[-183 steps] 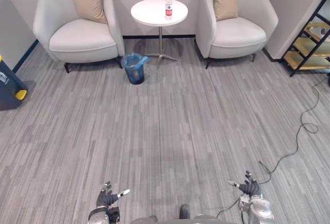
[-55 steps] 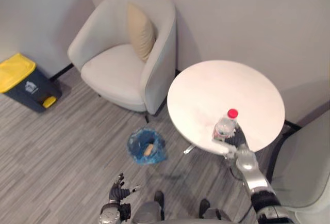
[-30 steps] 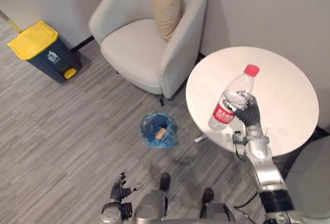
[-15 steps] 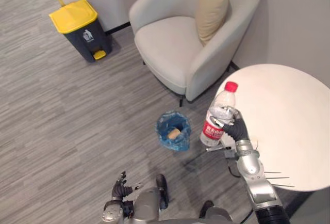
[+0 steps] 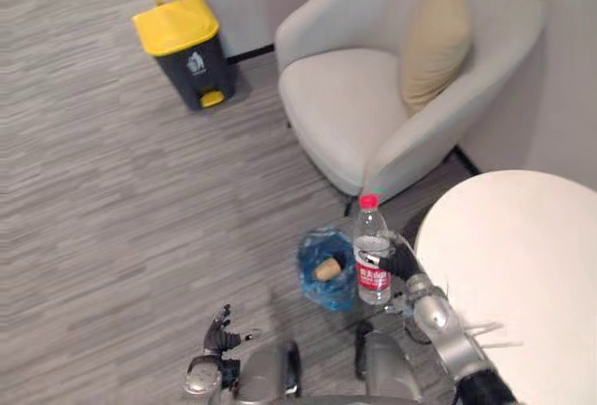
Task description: Gather rubbish on tea table into small bin, then transfer packed bag to large trash can.
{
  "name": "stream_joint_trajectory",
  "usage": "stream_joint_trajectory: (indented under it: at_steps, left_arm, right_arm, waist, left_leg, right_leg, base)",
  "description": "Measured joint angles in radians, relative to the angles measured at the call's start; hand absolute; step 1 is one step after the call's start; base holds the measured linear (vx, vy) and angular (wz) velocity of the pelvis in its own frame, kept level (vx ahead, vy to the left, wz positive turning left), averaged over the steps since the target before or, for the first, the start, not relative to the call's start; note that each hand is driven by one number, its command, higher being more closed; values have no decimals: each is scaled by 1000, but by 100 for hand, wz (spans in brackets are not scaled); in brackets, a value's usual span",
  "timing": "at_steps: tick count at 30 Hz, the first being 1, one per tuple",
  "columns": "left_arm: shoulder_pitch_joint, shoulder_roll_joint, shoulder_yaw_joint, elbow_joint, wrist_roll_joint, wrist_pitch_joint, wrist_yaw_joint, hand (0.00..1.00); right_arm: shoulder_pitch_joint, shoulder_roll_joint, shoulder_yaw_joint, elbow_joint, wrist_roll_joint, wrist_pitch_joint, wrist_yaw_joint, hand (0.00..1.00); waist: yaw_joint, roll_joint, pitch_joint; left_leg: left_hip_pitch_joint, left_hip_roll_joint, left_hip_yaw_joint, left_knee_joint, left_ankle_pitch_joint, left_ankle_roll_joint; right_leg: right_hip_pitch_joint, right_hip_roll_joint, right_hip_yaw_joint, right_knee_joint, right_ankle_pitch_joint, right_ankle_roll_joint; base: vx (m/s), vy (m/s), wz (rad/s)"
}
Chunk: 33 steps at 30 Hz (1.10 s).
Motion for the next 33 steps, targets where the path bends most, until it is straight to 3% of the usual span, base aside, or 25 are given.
stream_joint_trajectory:
  at_steps: [1, 7, 9, 12, 14, 21, 24, 25, 33]
  left_arm:
    - [-39, -1, -1, -1, -3, -6, 12, 0]
    - [-139, -2, 2, -41, -57, -21, 53, 0]
    - [-184, -8, 25, -82, -73, -30, 65, 0]
    - [-254, -20, 43, -106, -95, -32, 85, 0]
    - [-286, -23, 54, -136, -108, -33, 99, 0]
    - [-374, -48, 103, -229, -170, -54, 143, 0]
    - [-376, -49, 115, -263, -195, -67, 149, 0]
    - [-376, -49, 118, -265, -199, -71, 151, 0]
    - [-392, -53, 120, -275, -226, -78, 160, 0]
  right_arm:
    - [-67, -22, 8, 44, 0, 8, -14, 100]
    - [-243, -41, 11, 91, 1, 29, -56, 100]
    - [-329, -41, 14, 89, 4, 38, -80, 100]
    - [-437, -54, 14, 67, 22, 43, -108, 100]
    - [-490, -61, 12, 52, 46, 43, -128, 100]
    - [-663, -102, 18, 49, 92, 51, -188, 100]
    - [-719, -124, 17, 55, 105, 52, -197, 100]
    - [-731, -127, 17, 61, 112, 52, -201, 0]
    - [-798, -137, 17, 162, 130, 65, -233, 0]
  waist:
    - [3, 3, 34]
    - [30, 4, 84]
    - [31, 13, 101]
    - [40, 12, 147]
    - [56, 12, 158]
    - [58, 11, 177]
    - [58, 11, 177]
    - [58, 11, 177]
    - [63, 11, 177]
  left_leg:
    - [-51, -2, -16, 28, 0, 0]
    - [-299, -2, -17, 168, -12, -17]
    - [-445, 18, -18, 257, -49, 1]
    - [-610, 23, -25, 353, -54, -2]
    - [-717, 37, -20, 396, -53, -1]
    - [-1014, 44, -29, 532, -28, 7]
    - [-1066, 44, -31, 541, -20, 5]
    - [-1073, 44, -32, 541, -19, 4]
    - [-1106, 44, -37, 531, -3, -1]
  right_leg:
    - [-40, -8, -16, 27, -3, -4]
    - [-262, -42, -29, 171, -43, -21]
    - [-391, -52, -46, 262, -74, -29]
    - [-548, -67, -45, 361, -92, -36]
    - [-654, -68, -42, 403, -94, -36]
    - [-944, -99, -41, 552, -91, -60]
    - [-997, -101, -39, 564, -90, -62]
    - [-1004, -101, -40, 565, -90, -61]
    - [-1038, -105, -47, 569, -92, -59]
  base:
    - [-91, -42, 43]
    - [-159, -19, 31]
    - [-281, -31, 42]
    - [-240, -30, 21]
    - [-218, -52, 7]
    - [-99, -48, 13]
    - [-79, 6, 6]
    - [-89, 17, 4]
    - [-75, 21, 4]
